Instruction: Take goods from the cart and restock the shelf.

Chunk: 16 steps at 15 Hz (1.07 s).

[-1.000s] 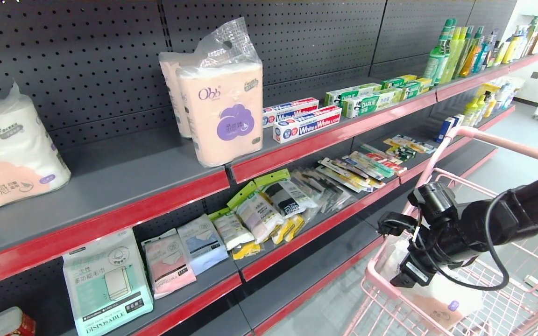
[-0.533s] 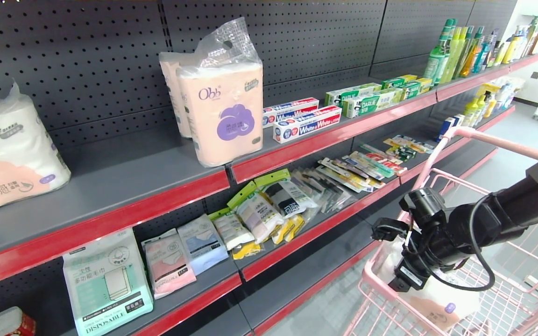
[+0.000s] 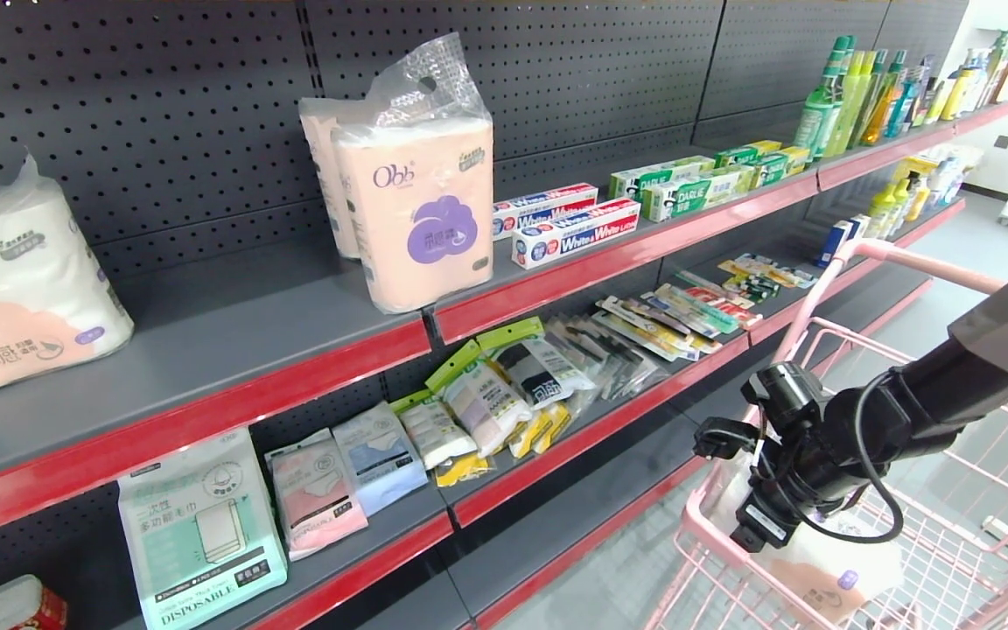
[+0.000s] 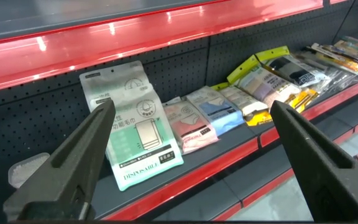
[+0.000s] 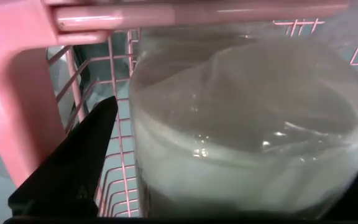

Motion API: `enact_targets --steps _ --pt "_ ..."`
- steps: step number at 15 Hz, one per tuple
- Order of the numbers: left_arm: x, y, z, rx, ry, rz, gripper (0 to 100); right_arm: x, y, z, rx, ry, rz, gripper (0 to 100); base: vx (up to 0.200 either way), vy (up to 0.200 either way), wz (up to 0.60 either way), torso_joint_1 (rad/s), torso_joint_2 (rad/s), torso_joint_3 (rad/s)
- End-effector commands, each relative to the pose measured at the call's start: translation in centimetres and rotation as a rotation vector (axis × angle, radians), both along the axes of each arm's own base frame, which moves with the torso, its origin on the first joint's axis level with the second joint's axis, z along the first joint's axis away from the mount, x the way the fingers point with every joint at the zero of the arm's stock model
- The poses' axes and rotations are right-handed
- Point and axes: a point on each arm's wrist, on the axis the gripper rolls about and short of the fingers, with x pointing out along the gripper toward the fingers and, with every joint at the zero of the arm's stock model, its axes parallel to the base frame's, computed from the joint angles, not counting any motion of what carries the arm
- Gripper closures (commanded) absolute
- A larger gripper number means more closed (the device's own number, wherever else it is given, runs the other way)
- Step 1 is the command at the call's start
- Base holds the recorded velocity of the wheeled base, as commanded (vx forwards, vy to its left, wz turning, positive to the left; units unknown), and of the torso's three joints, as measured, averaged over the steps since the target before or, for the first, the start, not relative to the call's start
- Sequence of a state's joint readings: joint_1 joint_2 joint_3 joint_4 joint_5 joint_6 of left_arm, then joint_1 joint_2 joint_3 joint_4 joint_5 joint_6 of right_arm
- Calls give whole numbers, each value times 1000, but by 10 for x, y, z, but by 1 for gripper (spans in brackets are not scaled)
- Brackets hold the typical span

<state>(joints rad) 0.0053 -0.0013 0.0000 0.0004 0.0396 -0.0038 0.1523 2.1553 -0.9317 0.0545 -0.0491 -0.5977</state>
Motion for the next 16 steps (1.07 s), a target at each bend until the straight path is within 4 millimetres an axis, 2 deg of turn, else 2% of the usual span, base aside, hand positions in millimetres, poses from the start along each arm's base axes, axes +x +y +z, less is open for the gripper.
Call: enact_targets --steps 1,2,3,6,8,11,14,16 --pt "0 0 0 -1 1 0 0 2 -2 -8 -4 24 -6 0 0 0 0 0 0 0" --pt "0 0 0 -1 1 1 0 2 -3 -10 -3 30 -12 0 0 0 0 0 0 0" --pt "0 0 0 -1 1 1 0 1 -5 -12 9 35 -13 100 0 0 0 0 0 0" --pt "0 0 0 -1 1 1 0 5 -5 -12 26 2 -17 100 0 0 0 0 0 0" --pt "0 0 0 -1 1 0 0 2 -18 15 29 -75 -48 100 0 0 0 0 0 0" --pt "0 0 0 -1 1 0 0 -23 -41 60 3 -188 -129 100 0 0 0 0 0 0" --pt "0 0 0 -1 2 1 0 -48 -69 95 7 -303 -247 100 0 0 0 0 0 0" --pt "0 0 0 -1 2 0 0 -56 -73 117 39 -405 -314 100 0 0 0 0 0 0"
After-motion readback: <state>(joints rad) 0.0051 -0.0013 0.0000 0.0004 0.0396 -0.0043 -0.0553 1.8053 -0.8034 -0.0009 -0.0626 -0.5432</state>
